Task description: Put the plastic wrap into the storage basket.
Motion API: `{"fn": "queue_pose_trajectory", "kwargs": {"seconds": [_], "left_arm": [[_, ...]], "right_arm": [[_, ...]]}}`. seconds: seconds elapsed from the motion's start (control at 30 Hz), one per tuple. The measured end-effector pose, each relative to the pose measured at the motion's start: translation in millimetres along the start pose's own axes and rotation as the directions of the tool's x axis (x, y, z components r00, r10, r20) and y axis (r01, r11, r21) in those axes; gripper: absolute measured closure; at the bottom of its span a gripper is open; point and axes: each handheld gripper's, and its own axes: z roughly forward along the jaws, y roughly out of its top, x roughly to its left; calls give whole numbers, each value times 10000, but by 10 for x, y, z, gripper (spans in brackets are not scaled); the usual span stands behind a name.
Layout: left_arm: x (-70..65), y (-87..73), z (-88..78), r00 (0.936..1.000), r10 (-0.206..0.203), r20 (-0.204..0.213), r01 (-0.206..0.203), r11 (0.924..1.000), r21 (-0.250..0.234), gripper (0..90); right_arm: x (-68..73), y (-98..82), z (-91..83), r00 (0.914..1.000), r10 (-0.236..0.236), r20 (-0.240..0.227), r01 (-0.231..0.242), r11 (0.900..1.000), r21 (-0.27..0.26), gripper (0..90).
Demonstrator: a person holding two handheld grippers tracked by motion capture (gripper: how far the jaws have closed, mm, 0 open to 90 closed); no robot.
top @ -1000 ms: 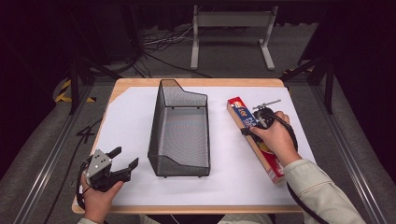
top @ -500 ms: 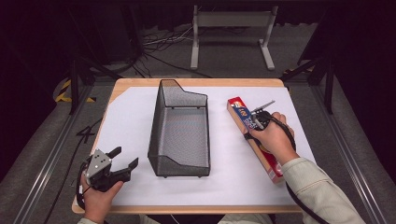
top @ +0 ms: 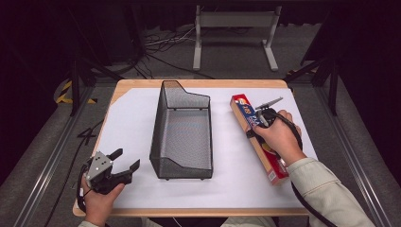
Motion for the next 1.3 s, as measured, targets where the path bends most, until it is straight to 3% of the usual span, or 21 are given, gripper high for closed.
{"fn": "queue_pose_trajectory", "kwargs": {"seconds": [0.23,0.4,0.7,0.77,1.03,1.3], "left_arm": [[0,0,-2,10000,11,-3,-11,10000,-7,257],[1,0,0,10000,56,-16,-56,10000,15,258],[7,-5,-18,10000,37,-19,-37,10000,-31,258],[9,-9,-21,10000,-12,-16,12,10000,-18,257],[5,-4,-28,10000,16,-12,-16,10000,-50,258],[11,-2,-32,10000,40,-13,-41,10000,-79,257]], "right_arm": [[161,77,-263,9998,68,167,-68,10000,-35,397],[320,133,-399,10000,-32,-2,32,9999,-106,397],[693,226,-543,9977,-623,-261,615,9976,-313,396],[836,250,-597,9959,-831,-358,822,9963,-250,396],[1125,316,-667,9920,-1025,-734,1009,9946,-263,396],[1442,353,-619,9852,-1423,-950,1417,9898,-128,396]]}}
